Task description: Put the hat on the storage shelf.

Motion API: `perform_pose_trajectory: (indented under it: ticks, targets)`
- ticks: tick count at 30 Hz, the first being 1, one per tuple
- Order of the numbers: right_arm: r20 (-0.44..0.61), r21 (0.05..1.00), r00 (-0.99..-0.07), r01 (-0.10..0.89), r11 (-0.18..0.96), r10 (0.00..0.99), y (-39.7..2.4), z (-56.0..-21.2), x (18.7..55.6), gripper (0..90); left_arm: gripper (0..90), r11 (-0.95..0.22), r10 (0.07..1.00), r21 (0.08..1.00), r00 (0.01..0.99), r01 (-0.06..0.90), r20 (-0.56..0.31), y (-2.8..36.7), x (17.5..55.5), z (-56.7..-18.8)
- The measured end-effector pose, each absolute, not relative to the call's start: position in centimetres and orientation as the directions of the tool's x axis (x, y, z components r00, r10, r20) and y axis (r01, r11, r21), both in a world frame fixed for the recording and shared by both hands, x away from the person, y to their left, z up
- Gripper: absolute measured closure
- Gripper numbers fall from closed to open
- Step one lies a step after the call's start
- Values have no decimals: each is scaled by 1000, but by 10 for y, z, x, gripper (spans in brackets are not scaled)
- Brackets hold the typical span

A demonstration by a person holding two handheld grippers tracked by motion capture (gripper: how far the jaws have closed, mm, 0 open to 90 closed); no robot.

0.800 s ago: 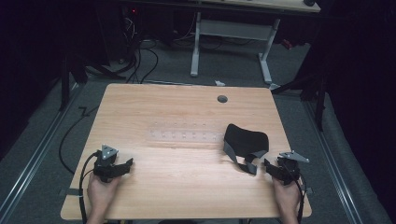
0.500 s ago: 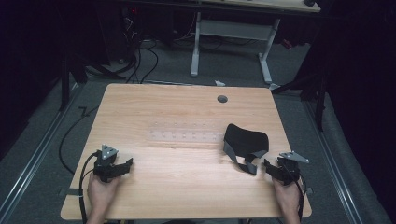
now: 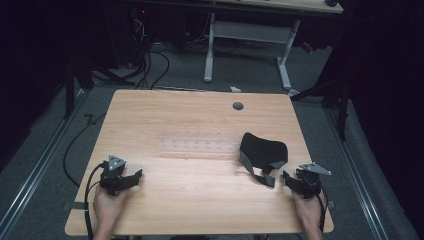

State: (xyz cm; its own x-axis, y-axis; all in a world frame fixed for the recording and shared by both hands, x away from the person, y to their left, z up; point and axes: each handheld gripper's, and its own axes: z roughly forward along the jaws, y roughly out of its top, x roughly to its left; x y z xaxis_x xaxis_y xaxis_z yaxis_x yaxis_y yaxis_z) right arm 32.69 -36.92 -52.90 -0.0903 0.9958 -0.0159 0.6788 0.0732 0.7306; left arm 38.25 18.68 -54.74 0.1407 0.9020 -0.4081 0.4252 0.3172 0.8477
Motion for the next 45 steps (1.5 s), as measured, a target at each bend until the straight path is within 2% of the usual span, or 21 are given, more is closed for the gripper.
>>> perform_pose_trajectory:
  ticks: [10,16,23,30,36,38,45]
  targets:
    - [-13,735,-82,675,65,997,-371,-529,326,479,278,314,904,849,141,424,-405,186,382,-548]
    - [24,763,-69,646,26,997,-375,-524,319,497,277,309,906,851,141,424,-399,185,382,-548]
    - [43,779,-80,626,17,996,-376,-521,305,495,277,313,905,850,140,424,-402,186,382,-548]
    - [9,804,-88,593,45,996,-368,-516,285,496,276,316,903,849,140,424,-406,186,383,-548]
    - [55,819,-134,573,32,989,-359,-508,277,474,278,313,905,850,139,424,-402,186,382,-548]
    - [39,817,-143,574,50,989,-354,-506,277,463,277,314,905,850,139,423,-403,185,383,-548]
    - [100,815,-158,580,10,982,-345,-503,293,425,277,313,905,849,139,425,-403,186,382,-548]
